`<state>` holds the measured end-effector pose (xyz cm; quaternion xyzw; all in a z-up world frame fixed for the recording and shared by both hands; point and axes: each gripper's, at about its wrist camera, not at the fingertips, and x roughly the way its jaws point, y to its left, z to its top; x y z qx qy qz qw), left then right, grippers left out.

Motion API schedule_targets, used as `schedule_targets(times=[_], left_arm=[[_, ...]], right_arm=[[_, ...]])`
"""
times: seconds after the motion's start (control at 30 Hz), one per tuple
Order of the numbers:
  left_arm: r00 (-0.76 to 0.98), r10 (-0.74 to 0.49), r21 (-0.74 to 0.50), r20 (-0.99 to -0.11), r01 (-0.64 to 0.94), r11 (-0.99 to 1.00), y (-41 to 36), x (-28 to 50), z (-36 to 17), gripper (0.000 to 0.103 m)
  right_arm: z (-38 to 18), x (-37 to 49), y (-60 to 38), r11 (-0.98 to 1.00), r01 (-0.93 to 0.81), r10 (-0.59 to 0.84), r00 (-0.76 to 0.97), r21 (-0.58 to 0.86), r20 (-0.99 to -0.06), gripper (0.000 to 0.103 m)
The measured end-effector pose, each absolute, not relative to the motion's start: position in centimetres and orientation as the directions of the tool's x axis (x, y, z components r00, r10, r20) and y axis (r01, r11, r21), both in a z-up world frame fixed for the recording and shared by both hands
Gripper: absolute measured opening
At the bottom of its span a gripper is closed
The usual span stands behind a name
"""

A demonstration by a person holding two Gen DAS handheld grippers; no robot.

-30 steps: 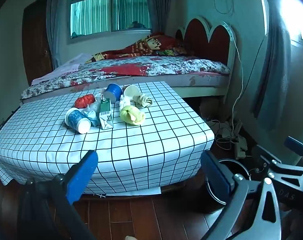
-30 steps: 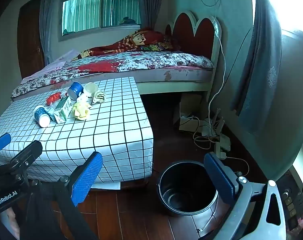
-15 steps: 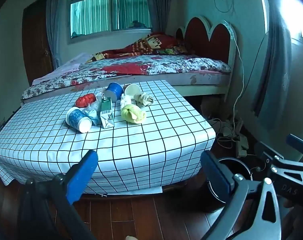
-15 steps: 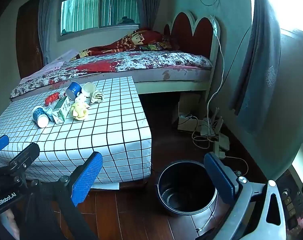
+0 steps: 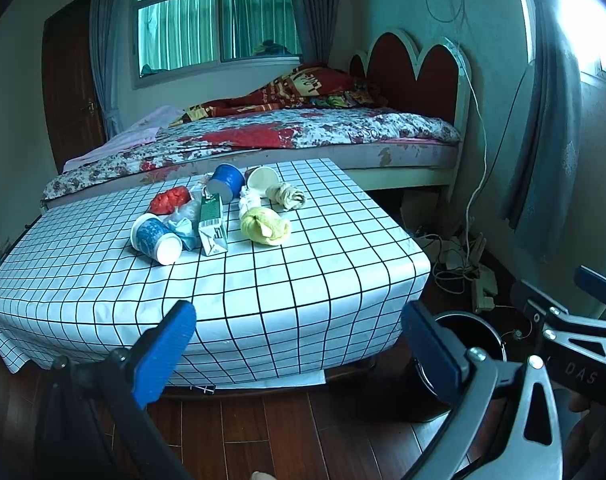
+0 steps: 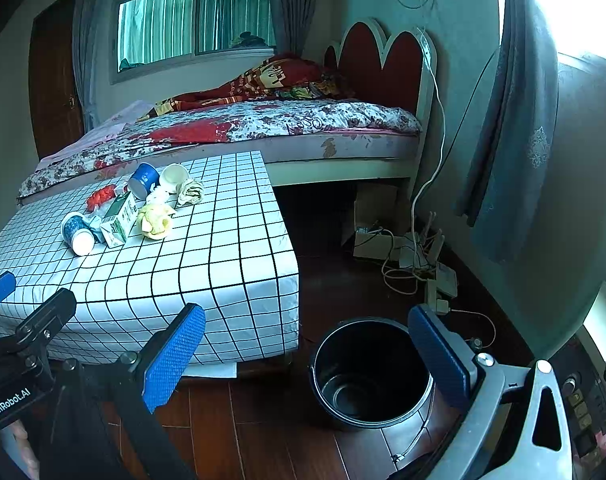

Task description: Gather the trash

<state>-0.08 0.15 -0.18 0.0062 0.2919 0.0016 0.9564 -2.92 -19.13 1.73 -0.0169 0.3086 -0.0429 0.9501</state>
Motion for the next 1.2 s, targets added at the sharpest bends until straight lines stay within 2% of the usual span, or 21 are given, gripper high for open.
schedule_targets(times=[1.2], left_arm=[[0.831, 0.011, 0.015, -0.556, -0.004, 1.000, 0.01, -0.38, -0.43, 0.102]], right_arm=[[1.63, -3.06, -18.93, 0.996, 0.071, -0.090, 0.803, -0.055, -0.589, 0.102]])
